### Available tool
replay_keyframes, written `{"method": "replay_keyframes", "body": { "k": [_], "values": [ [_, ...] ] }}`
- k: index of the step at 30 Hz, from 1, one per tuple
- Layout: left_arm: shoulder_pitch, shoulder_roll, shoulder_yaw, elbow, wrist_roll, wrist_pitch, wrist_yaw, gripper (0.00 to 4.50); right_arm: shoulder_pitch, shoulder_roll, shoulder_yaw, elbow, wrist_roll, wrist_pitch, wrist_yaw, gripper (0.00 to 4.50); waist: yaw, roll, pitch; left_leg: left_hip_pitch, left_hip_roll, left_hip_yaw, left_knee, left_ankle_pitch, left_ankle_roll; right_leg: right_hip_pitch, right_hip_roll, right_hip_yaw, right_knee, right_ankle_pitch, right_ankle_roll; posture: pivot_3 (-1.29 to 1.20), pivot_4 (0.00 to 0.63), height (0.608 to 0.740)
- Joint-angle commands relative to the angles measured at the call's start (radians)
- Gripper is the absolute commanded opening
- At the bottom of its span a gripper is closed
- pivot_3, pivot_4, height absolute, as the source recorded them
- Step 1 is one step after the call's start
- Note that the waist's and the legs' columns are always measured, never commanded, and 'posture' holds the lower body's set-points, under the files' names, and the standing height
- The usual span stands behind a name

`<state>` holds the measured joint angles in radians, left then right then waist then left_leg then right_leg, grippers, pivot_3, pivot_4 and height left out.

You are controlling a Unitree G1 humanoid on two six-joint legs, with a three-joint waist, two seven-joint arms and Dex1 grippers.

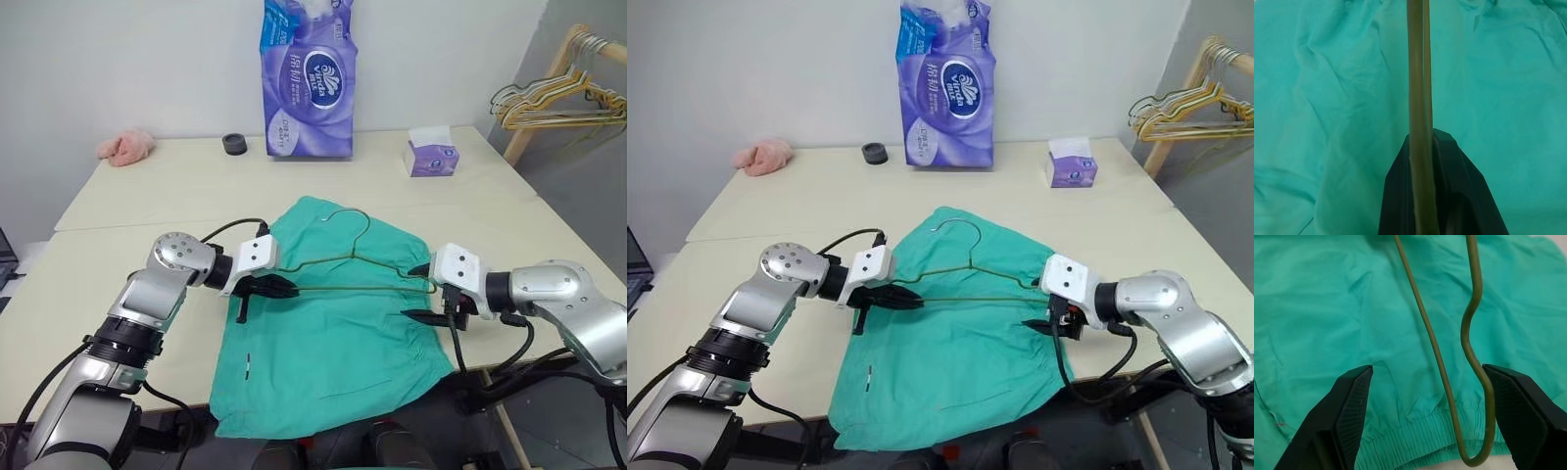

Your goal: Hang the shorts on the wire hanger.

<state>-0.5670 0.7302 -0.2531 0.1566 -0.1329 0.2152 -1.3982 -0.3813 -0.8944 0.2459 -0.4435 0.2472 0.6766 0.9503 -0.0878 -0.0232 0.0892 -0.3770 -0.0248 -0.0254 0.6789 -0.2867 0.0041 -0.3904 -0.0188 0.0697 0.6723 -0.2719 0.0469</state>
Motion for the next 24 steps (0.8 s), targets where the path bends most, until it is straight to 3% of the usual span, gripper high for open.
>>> {"method": "replay_keyframes", "body": {
  "k": [1,5,8,16,24],
  "values": [
    [-0.006,0.011,0.008,-0.050,-0.010,-0.018,-0.012,0.00,-0.064,0.010,0.038,0.028,-0.031,0.019,0.015,3.79,-0.001,0.000,0.000,0.000,0.000,0.000,0.000,0.000,0.000,0.000,0.000,0.000,0.000,0.000,0.000,-0.12,0.065,0.740],
    [0.000,0.008,0.011,-0.053,-0.008,-0.022,-0.008,0.00,-0.092,0.026,0.058,0.052,-0.032,0.056,0.022,3.79,0.001,0.000,0.000,-0.001,0.000,-0.001,0.000,0.000,0.000,-0.001,0.000,-0.001,0.000,0.002,-0.003,-0.11,0.064,0.740],
    [0.009,0.007,0.007,-0.045,0.006,-0.052,-0.001,0.00,-0.105,0.024,0.073,0.063,-0.031,0.086,0.041,2.91,0.001,0.000,0.000,-0.002,0.000,-0.001,0.000,0.000,0.000,-0.002,0.000,-0.001,0.000,0.002,-0.003,-0.11,0.063,0.740],
    [0.004,-0.014,0.011,-0.008,0.017,-0.094,0.018,0.00,-0.112,0.023,0.093,0.072,-0.041,0.115,0.057,0.04,0.001,0.000,0.000,-0.003,0.000,-0.001,0.000,0.000,0.000,-0.003,0.000,-0.001,0.001,0.002,-0.003,-0.12,0.060,0.740],
    [-0.012,-0.047,0.015,0.013,0.017,-0.110,0.038,0.00,-0.108,0.017,0.091,0.079,-0.074,0.089,0.060,0.04,0.000,0.000,0.000,-0.004,0.000,-0.001,0.000,0.000,0.000,-0.005,0.000,-0.002,0.001,0.002,-0.003,-0.12,0.059,0.740]
  ]
}}
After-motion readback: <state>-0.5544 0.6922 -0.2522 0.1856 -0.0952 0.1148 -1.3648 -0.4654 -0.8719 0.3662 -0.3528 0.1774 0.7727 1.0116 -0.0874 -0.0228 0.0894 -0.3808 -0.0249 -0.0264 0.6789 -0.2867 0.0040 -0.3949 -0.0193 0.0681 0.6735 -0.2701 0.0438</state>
